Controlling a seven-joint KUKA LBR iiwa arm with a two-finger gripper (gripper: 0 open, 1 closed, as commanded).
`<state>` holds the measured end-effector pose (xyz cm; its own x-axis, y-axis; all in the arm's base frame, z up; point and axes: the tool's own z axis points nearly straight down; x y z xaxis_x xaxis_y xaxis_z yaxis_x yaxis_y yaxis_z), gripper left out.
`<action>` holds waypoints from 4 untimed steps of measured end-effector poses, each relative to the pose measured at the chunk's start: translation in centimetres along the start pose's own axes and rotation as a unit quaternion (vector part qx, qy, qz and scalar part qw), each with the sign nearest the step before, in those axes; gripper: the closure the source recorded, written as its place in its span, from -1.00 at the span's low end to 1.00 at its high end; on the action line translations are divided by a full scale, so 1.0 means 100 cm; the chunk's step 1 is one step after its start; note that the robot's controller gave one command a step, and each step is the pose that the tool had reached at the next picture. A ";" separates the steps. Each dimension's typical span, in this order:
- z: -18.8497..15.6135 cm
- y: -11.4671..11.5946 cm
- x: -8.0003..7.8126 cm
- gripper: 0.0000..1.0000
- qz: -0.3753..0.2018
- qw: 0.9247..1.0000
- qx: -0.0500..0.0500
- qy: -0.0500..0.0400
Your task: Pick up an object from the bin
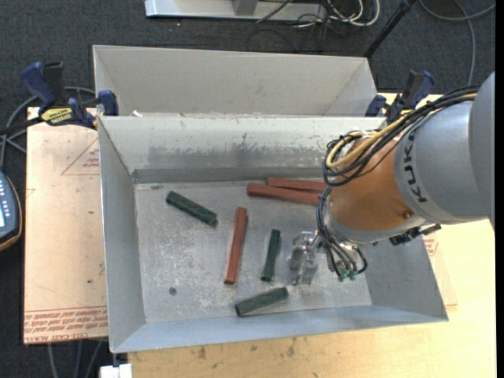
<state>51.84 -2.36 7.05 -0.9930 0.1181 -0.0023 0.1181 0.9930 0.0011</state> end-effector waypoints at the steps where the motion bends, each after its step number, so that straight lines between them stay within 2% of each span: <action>1: -0.064 0.086 -0.005 1.00 0.072 0.997 -0.002 -0.002; 2: -0.061 0.081 -0.004 -1.00 0.074 0.997 0.000 0.000; 3: -0.014 0.105 -0.048 -1.00 -0.122 0.993 0.000 -0.001; 4: -0.017 0.141 -0.055 -1.00 -0.376 0.926 -0.001 -0.001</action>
Offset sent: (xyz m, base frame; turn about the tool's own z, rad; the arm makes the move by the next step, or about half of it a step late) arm 0.0133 0.0796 0.0619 0.1509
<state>58.92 10.96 8.77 -0.7940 -0.6079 -0.0053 -0.6079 0.7940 0.0001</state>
